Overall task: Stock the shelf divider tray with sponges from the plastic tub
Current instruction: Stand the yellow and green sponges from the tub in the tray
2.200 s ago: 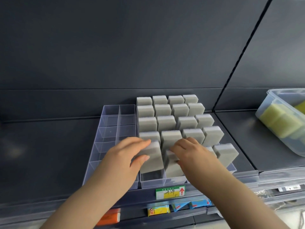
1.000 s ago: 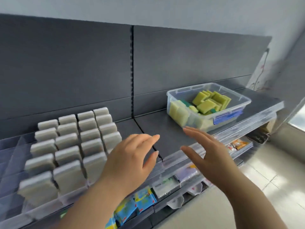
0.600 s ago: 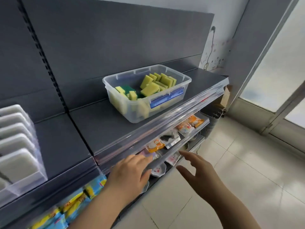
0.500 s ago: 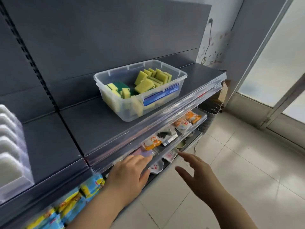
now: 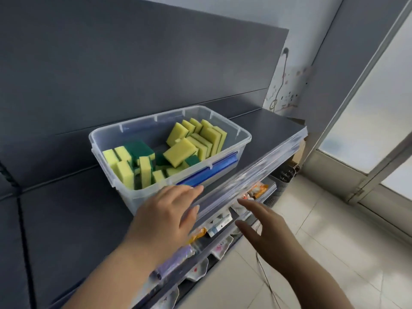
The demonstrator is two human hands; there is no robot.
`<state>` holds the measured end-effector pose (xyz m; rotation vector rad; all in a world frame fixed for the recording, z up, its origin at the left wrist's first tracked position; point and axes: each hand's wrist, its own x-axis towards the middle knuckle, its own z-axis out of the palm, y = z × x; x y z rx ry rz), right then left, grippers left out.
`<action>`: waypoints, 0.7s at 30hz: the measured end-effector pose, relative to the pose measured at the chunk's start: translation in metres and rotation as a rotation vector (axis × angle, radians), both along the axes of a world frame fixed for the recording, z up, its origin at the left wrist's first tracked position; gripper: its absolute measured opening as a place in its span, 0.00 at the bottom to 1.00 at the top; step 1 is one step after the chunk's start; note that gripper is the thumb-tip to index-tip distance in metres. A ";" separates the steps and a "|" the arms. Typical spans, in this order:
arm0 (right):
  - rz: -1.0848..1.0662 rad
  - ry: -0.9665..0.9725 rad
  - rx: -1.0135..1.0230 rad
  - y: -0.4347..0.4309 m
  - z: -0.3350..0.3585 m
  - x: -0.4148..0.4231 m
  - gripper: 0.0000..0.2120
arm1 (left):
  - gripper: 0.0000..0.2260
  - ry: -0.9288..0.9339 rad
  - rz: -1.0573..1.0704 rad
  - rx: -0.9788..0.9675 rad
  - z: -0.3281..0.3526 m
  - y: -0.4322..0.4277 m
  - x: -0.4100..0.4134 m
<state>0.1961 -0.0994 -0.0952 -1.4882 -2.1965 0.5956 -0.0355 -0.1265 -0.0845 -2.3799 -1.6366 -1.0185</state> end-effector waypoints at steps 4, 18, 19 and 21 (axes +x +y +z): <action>-0.018 0.051 0.099 0.055 0.029 0.003 0.22 | 0.15 0.008 0.022 0.068 0.020 0.057 -0.005; 0.408 0.123 0.149 0.243 0.050 -0.085 0.18 | 0.18 0.101 0.464 0.019 0.025 0.112 -0.041; 0.471 0.060 0.145 0.257 0.051 -0.099 0.19 | 0.16 0.097 0.524 0.015 0.026 0.111 -0.041; 0.582 -0.107 0.108 0.283 0.048 -0.128 0.22 | 0.14 0.096 0.647 -0.009 0.027 0.110 -0.038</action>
